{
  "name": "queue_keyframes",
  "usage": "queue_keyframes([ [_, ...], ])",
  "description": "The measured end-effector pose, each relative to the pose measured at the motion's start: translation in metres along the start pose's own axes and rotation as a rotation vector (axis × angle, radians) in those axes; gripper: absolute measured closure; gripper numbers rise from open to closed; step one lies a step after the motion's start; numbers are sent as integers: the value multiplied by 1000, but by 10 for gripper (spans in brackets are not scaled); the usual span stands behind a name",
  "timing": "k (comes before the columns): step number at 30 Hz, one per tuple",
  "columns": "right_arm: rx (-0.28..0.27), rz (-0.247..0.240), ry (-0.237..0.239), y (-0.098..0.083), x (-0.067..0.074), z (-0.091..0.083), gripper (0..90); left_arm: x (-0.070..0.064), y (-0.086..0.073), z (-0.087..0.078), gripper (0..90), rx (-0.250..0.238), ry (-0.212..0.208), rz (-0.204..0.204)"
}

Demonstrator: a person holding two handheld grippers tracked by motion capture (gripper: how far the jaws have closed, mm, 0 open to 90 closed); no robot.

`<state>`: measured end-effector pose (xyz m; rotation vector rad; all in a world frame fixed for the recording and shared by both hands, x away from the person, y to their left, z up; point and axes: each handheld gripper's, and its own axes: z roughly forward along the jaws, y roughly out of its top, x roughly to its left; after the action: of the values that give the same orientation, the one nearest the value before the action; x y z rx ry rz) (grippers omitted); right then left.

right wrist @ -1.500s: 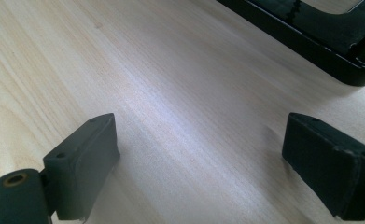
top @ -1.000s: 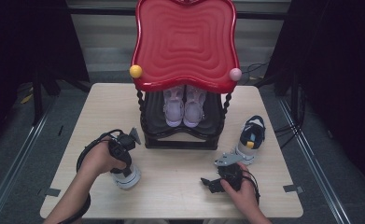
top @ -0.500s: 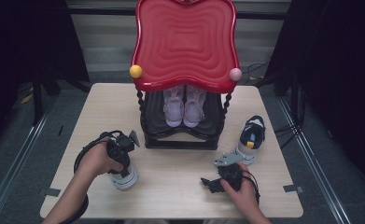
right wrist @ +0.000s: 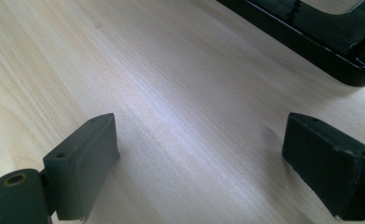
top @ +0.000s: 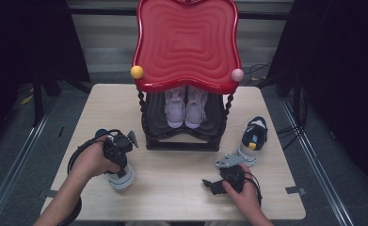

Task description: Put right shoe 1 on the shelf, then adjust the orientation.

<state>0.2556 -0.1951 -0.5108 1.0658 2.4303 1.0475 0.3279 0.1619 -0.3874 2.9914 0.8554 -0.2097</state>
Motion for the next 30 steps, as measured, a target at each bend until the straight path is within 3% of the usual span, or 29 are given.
queue_keyframes([
  [13, 2, 3, 0, 0, 0, 0, 99, -10, 3, -25, 745, -8, -40, 34],
  [19, 4, 5, 0, 0, 0, 0, 99, -13, 3, -36, 745, 18, -29, 57],
  [30, 3, 1, 0, 0, 0, 0, 100, -19, 4, -64, 744, -3, -46, 76],
])
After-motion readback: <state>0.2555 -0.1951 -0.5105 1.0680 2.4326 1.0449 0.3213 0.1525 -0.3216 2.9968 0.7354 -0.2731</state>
